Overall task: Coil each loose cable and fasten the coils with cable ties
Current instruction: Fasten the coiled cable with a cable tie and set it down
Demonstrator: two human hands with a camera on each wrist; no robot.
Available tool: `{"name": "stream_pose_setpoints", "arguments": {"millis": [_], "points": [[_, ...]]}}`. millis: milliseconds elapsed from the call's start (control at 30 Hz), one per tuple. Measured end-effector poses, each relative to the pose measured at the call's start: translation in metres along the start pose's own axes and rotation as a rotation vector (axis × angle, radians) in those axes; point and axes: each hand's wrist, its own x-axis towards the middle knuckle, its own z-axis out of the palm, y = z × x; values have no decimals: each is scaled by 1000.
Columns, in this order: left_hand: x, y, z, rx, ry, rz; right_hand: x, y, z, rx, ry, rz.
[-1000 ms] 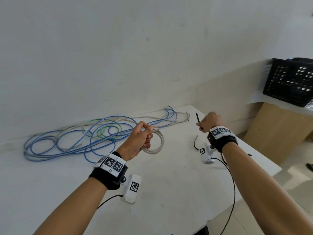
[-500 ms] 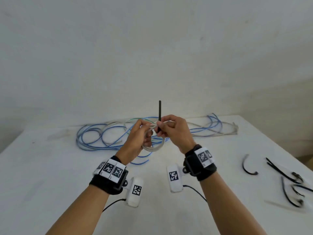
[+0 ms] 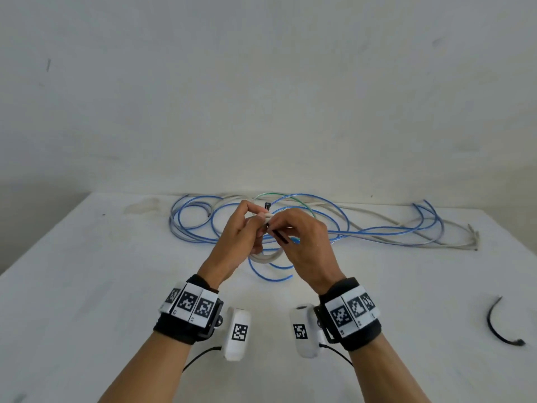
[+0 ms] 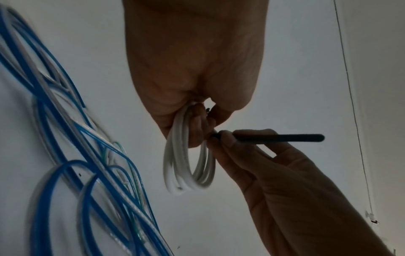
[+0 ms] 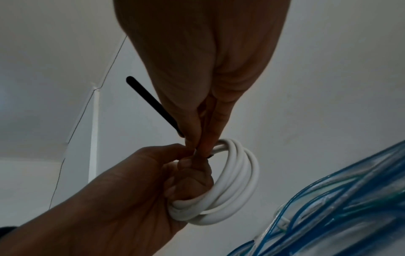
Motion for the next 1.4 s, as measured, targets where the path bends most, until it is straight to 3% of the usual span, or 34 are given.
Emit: {"name": "stream_pose_setpoints", "arguments": {"millis": [300, 400, 500, 633, 800, 1400], "points": [[-6, 3, -9, -17, 11, 8, -6, -6, 9, 35, 13, -24], [-8, 9, -12, -2, 29, 71, -5, -24, 10, 170, 88, 141], [-10, 15, -16, 38, 69, 139, -2, -41, 7, 448, 151, 252], [-13, 22, -17, 95, 70, 243, -1, -45, 4, 575, 117, 347], [-18, 23, -10, 202, 39, 300, -3, -40, 4, 589, 106, 475], [-23, 26, -4, 253, 21, 322, 0, -37, -6, 592, 46, 544]]}}
